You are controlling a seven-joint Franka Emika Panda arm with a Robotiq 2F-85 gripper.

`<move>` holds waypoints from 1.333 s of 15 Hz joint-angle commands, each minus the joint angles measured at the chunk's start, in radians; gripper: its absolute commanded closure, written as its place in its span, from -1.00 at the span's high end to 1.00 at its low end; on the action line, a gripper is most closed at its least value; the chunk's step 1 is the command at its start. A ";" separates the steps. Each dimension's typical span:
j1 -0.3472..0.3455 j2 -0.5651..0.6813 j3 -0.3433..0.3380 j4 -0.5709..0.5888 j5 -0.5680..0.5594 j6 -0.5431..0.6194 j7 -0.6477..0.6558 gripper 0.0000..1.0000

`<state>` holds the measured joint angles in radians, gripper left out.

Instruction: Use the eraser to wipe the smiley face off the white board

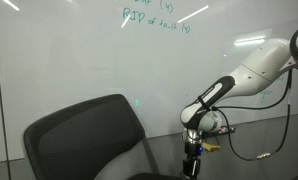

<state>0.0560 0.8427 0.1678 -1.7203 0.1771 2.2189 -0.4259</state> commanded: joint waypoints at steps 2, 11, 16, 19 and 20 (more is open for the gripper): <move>0.003 0.073 0.034 0.103 -0.034 -0.115 0.037 -0.01; -0.010 -0.093 0.062 -0.022 0.059 -0.143 0.175 1.00; 0.002 -0.262 0.050 -0.168 0.125 -0.118 0.279 1.00; 0.022 -0.334 0.029 -0.237 0.111 -0.094 0.332 1.00; 0.028 -0.356 0.024 -0.262 0.109 -0.073 0.350 1.00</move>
<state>0.0641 0.5846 0.2110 -1.8761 0.2743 2.0900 -0.1216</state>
